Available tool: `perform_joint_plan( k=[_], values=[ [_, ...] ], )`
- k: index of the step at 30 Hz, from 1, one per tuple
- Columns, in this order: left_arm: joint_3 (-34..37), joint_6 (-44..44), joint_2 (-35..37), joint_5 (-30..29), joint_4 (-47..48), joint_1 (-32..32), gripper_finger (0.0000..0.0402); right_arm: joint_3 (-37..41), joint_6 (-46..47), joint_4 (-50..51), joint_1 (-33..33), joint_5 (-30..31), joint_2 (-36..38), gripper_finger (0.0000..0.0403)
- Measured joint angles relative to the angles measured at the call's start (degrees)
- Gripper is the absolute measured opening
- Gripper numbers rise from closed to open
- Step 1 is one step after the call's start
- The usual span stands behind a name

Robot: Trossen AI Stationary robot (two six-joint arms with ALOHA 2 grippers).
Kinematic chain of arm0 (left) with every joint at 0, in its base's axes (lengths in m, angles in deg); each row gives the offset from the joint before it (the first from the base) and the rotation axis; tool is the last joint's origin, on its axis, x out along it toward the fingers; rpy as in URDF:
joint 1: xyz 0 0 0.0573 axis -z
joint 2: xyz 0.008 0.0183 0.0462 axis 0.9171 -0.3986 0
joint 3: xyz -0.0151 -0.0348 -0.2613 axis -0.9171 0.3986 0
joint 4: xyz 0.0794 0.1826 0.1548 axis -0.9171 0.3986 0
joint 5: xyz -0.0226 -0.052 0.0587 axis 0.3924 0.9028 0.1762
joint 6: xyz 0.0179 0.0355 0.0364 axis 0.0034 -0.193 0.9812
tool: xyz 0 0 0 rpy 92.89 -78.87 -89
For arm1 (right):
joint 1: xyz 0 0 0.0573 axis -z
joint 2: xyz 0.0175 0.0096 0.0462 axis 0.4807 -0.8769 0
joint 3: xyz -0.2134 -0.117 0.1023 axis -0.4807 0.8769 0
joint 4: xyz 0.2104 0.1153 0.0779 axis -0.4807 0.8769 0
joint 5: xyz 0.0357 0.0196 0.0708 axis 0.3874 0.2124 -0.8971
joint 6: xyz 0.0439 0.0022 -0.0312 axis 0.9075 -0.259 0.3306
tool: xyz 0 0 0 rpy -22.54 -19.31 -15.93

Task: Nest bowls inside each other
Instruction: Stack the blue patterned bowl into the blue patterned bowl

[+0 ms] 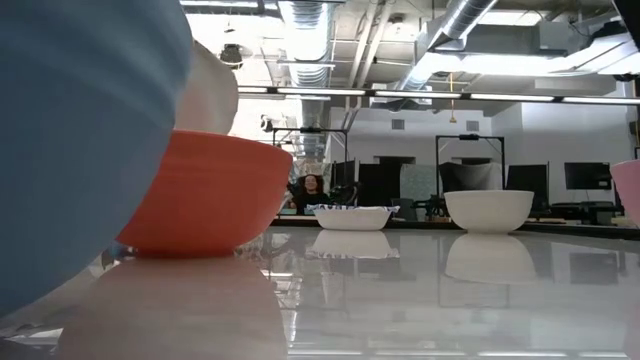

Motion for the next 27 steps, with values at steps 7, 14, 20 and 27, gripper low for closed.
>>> perform_joint_plan(
  k=[7, 14, 20, 27],
  values=[
    [0.0, 0.6, 0.0, -1.5, 1.0, 0.4, 0.0, -0.5, 0.0, -0.2, 1.9, -0.2, -0.1, 0.0223],
    [0.0, 2.5, 0.0, -1.5, 1.0, 0.4, 0.0, -0.4, 1.6, -4.4, 5.0, -1.0, -4.1, 0.0223],
    [0.0, 3.1, 0.0, -2.7, 1.0, 0.4, 0.0, -0.5, 3.2, -4.4, 5.8, -1.1, -4.7, 0.0199],
    [-0.1, 6.6, 0.0, -4.5, 0.3, 0.4, 0.0, -0.5, 4.4, -2.6, 6.0, -0.1, -4.7, 0.0088]
  ],
)
